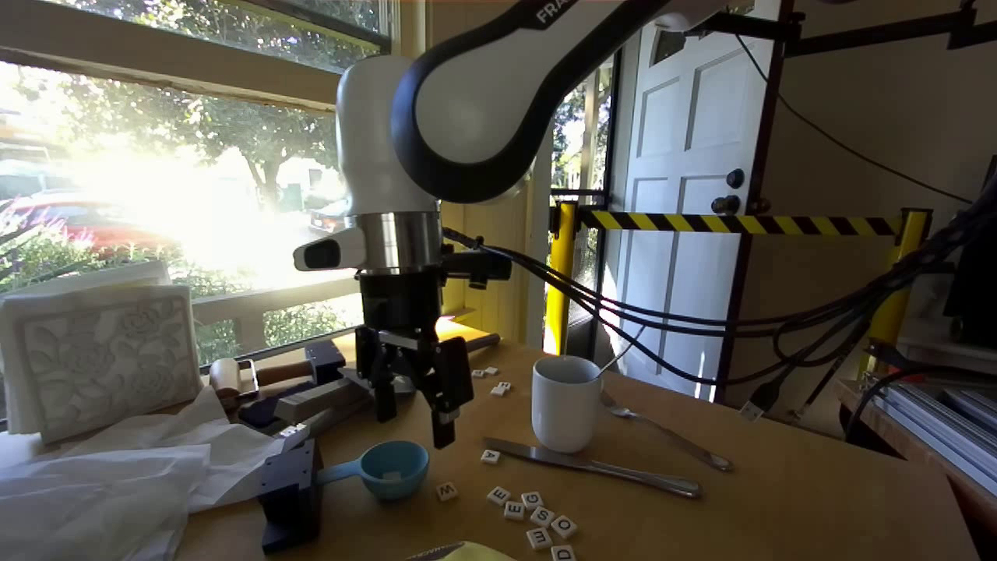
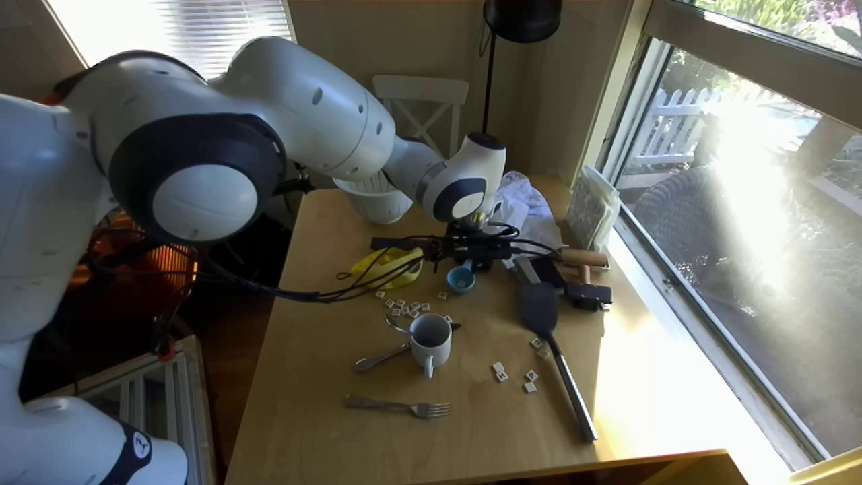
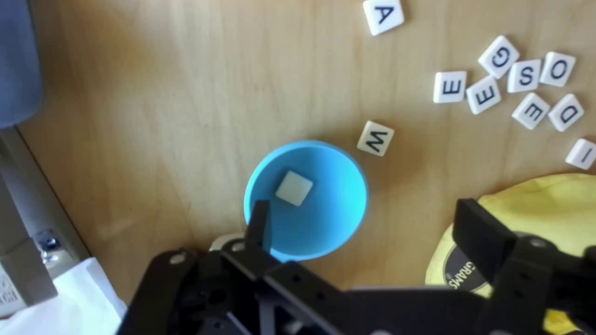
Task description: Put the blocks inside the blue cup
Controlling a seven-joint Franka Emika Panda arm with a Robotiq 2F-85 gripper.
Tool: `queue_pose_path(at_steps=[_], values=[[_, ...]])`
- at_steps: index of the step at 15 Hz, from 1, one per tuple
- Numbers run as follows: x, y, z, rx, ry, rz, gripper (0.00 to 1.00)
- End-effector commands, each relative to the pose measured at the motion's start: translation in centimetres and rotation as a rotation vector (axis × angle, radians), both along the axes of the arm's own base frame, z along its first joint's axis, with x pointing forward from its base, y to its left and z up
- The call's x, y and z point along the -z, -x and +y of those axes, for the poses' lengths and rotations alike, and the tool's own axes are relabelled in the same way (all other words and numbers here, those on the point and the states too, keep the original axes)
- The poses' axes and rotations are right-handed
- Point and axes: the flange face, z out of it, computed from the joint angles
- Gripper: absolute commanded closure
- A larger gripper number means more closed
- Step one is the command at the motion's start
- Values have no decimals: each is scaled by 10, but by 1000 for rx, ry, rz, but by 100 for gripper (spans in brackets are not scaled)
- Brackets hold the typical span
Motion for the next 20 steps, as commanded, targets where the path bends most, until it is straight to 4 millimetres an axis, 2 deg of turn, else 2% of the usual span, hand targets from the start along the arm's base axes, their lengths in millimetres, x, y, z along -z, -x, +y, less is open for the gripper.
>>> queue_pose_path(at_steps=[1, 6, 10, 16, 17, 18, 20], values=[[-14, 23, -9, 170, -10, 55, 0], [-17, 41, -5, 288, -61, 78, 0], [-22, 53, -12, 370, -30, 34, 0], [-66, 44, -62, 512, 209, -144, 0], [-71, 42, -65, 515, 191, -158, 0], [-58, 36, -62, 488, 168, -123, 0], [-69, 34, -68, 506, 173, -141, 0]])
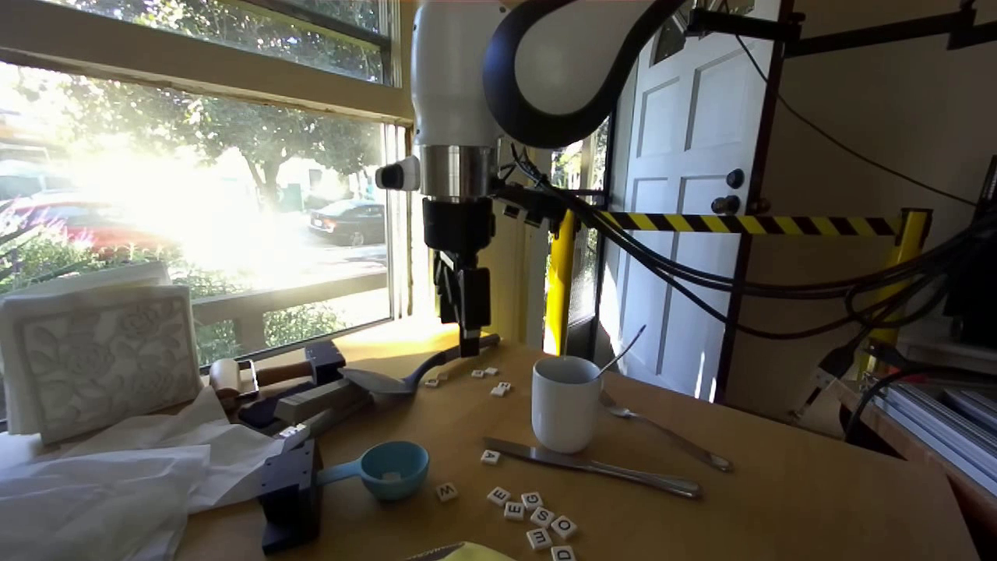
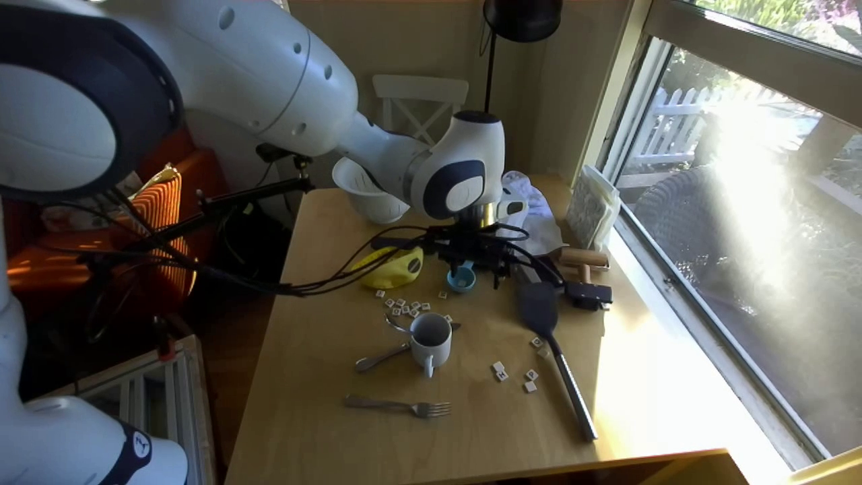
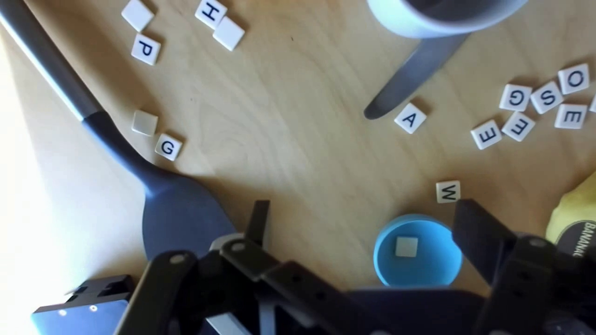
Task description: Put the blocks inside the blue cup
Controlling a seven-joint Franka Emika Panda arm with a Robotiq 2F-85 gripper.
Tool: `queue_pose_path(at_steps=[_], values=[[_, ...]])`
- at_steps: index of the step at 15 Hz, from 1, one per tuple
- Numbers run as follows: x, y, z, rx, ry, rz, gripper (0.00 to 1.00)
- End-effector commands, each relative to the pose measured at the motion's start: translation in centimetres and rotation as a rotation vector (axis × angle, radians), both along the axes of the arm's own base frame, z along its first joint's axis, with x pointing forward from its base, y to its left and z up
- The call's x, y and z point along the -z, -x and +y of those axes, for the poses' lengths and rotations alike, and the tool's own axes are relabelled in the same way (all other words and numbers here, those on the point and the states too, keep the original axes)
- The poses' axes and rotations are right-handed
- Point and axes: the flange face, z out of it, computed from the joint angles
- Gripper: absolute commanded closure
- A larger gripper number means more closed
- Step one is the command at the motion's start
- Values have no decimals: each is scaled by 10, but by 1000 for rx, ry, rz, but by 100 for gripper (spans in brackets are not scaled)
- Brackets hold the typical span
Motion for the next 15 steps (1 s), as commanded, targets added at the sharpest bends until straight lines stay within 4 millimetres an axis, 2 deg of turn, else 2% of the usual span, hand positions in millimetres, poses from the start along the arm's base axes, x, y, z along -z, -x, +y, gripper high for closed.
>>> queue_pose_path(at_steps=[1, 3, 4, 10, 12, 15], values=[[-2, 0, 0, 3, 0, -2, 0], [-1, 0, 1, 6, 0, -1, 0], [0, -6, -5, 96, 4, 16, 0], [4, -22, -88, 438, 18, 52, 0], [15, -26, -117, 541, 8, 62, 0], [46, -29, -149, 686, 0, 81, 0]])
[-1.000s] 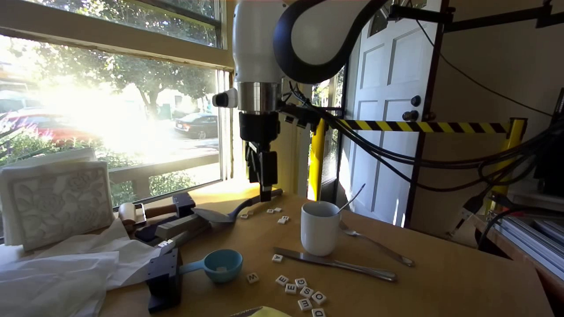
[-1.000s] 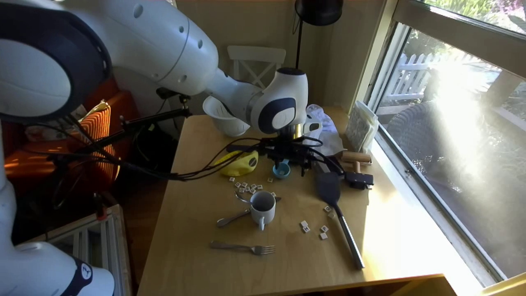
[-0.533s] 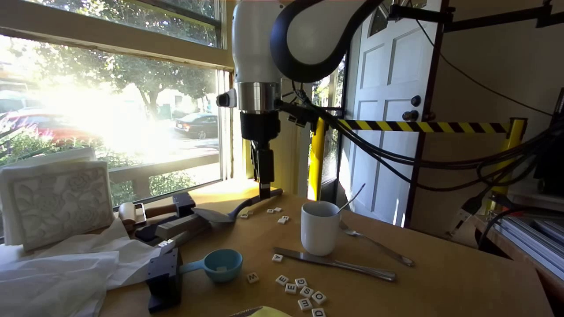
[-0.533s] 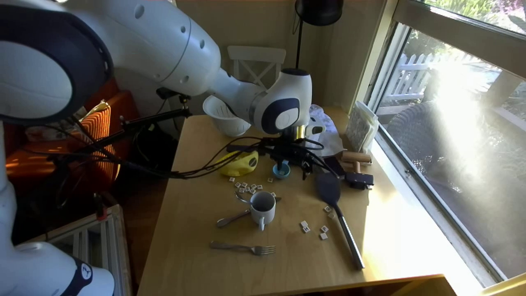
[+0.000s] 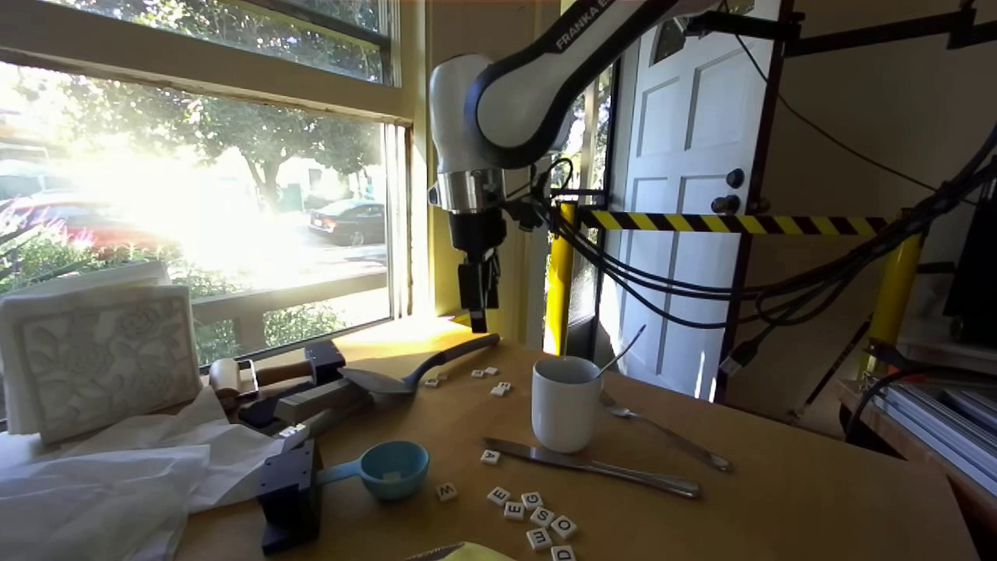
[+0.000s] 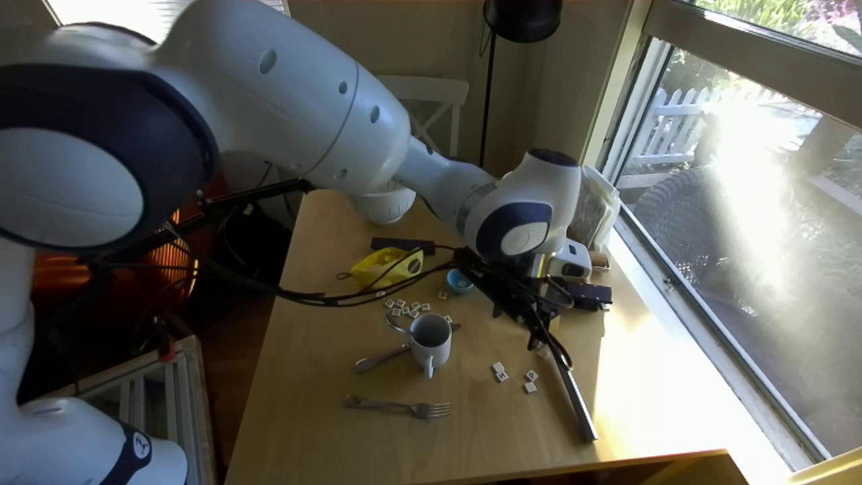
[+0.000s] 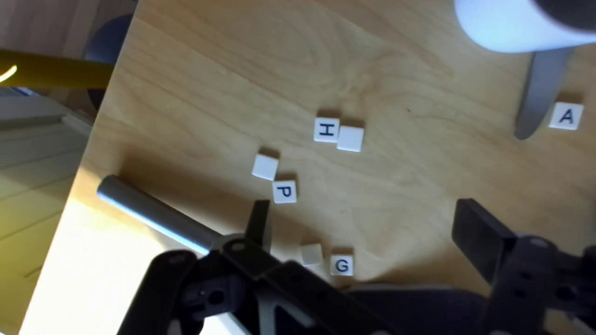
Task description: Put the blocks inside the blue cup
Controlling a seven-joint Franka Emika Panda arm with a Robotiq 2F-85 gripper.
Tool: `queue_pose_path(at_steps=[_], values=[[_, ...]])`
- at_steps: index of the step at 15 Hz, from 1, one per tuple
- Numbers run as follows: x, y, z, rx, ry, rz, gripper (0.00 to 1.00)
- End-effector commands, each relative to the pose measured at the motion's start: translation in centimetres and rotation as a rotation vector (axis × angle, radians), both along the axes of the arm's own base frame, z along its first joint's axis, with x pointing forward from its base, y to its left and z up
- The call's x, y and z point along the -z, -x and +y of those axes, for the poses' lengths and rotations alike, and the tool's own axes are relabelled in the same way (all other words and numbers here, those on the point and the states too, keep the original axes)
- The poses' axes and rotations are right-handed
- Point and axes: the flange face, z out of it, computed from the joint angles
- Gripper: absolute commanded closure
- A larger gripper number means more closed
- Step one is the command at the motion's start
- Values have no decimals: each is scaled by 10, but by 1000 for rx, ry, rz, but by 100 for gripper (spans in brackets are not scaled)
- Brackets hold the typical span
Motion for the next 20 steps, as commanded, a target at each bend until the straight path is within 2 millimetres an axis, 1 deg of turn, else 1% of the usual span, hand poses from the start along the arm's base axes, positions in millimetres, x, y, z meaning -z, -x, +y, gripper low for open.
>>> queue_pose_path(at_steps=[1, 3, 6, 7, 8, 10, 11, 20], values=[[38, -12, -28, 153, -40, 17, 0], [57, -12, -42, 176, -62, 15, 0], [77, -9, -65, 208, -77, 10, 0], [76, -6, -68, 212, -74, 12, 0], [74, -2, -61, 189, -55, 31, 0], [78, 0, -69, 201, -55, 30, 0], [78, -1, -70, 202, -55, 28, 0], [102, -3, -81, 191, -67, -43, 0]])
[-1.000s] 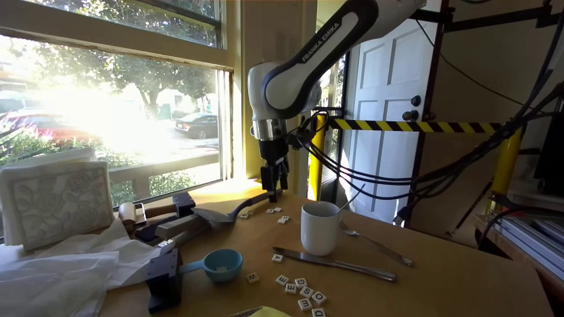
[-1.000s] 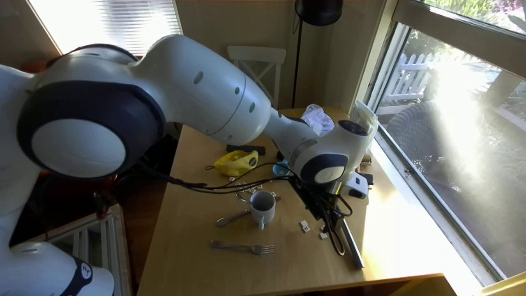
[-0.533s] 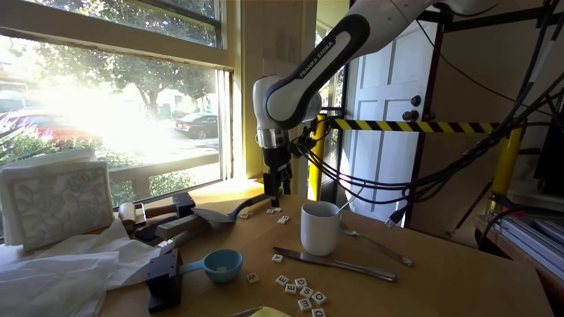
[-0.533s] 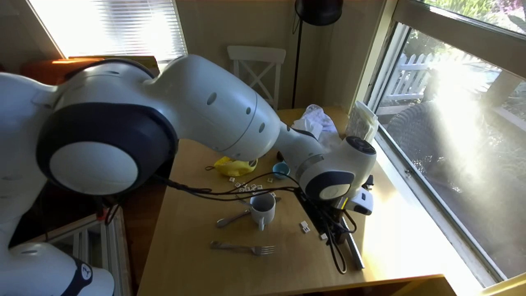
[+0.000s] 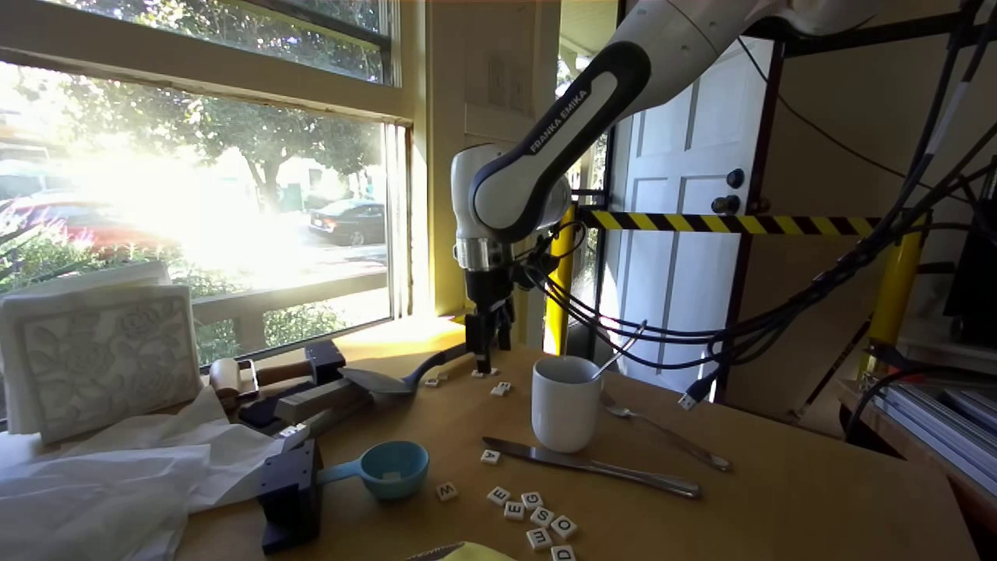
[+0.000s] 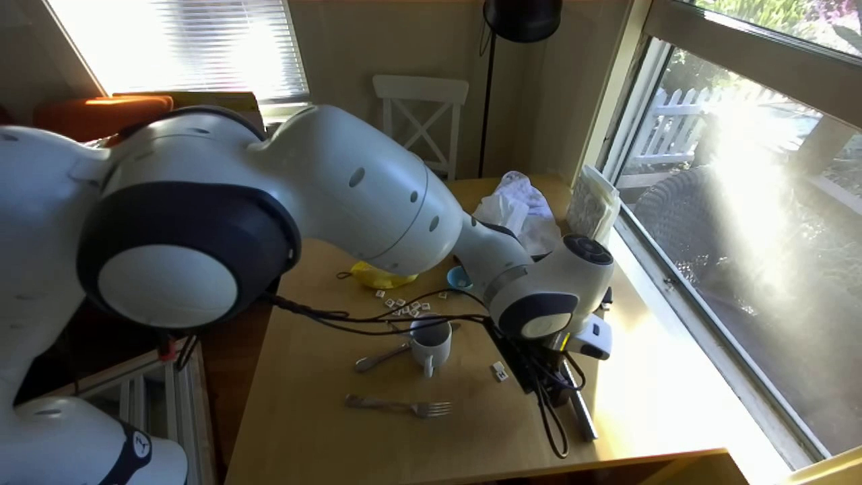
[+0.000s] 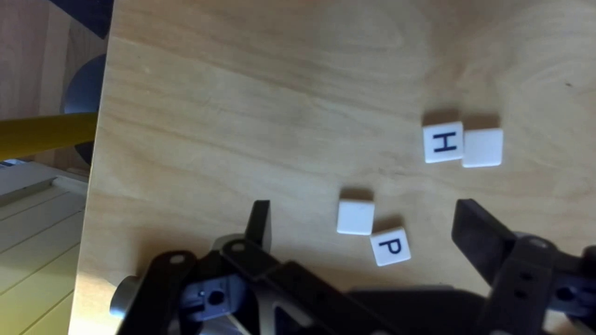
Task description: Put the blocks inside the blue cup
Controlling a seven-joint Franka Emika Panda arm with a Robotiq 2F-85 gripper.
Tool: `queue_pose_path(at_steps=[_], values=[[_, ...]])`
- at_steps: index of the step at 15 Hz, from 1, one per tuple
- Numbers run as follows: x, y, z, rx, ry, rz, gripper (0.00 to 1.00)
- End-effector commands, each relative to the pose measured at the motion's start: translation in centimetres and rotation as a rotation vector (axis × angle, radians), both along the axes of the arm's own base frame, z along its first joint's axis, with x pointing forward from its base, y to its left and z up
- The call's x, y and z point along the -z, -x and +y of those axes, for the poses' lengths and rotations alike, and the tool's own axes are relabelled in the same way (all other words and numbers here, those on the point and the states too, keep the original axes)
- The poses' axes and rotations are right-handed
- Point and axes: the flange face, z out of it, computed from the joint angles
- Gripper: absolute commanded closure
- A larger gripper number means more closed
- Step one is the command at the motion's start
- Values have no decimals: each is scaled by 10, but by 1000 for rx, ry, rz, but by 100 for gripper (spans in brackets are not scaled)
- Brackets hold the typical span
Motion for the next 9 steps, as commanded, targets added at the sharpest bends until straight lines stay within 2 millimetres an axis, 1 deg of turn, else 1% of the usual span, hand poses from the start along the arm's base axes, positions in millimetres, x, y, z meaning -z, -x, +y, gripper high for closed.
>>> queue_pose_path(at_steps=[1, 2, 4, 5, 6, 9], values=[[12, -1, -7, -4, -12, -36, 0], [15, -1, -8, -4, -11, -40, 4], [19, 1, -10, 0, -11, -43, 18], [21, 2, -11, 0, -11, -46, 23], [22, 2, -11, 1, -12, -49, 32], [19, 2, -11, 1, -14, -60, 43]])
